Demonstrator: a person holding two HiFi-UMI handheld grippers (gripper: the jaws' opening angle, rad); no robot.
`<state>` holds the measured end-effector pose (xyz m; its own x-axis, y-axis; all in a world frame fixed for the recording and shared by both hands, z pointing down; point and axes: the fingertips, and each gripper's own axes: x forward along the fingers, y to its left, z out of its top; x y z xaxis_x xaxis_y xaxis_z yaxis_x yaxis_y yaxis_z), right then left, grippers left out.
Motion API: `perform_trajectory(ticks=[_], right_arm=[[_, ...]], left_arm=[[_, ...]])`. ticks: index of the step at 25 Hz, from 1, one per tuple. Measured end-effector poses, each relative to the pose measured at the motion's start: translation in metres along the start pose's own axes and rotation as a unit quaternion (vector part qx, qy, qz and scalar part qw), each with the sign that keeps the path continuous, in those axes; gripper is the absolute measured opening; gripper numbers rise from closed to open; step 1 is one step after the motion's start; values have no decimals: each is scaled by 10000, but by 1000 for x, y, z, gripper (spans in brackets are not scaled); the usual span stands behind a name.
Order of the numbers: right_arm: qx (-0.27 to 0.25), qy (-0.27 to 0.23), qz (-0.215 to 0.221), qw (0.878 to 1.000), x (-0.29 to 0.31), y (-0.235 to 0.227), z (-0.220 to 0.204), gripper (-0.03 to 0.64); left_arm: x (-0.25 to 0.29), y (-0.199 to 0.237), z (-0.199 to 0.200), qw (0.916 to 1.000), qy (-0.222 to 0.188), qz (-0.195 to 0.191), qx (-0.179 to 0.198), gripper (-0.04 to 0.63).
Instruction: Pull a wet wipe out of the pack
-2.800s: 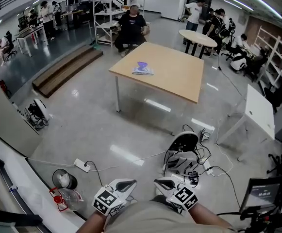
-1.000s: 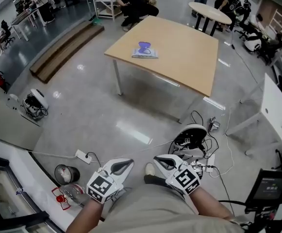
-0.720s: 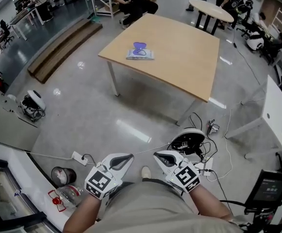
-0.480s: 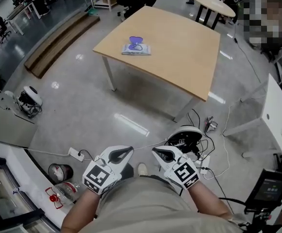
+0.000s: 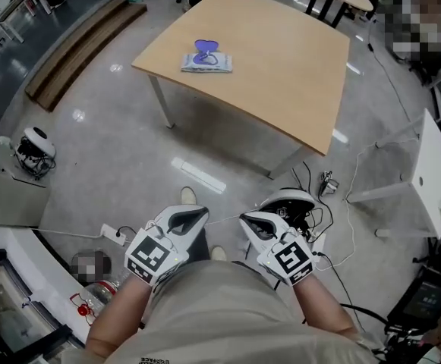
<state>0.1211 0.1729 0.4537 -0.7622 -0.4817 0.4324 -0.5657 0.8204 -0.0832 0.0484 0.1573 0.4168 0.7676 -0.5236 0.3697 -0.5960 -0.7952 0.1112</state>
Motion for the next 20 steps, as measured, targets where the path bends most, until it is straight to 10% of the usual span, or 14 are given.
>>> perform_trajectory(ticks=[20], right_arm=[[-43, 236, -467, 9986, 227, -148, 135, 3]], left_arm=[[46, 290, 43, 9985, -136, -526, 44, 6]])
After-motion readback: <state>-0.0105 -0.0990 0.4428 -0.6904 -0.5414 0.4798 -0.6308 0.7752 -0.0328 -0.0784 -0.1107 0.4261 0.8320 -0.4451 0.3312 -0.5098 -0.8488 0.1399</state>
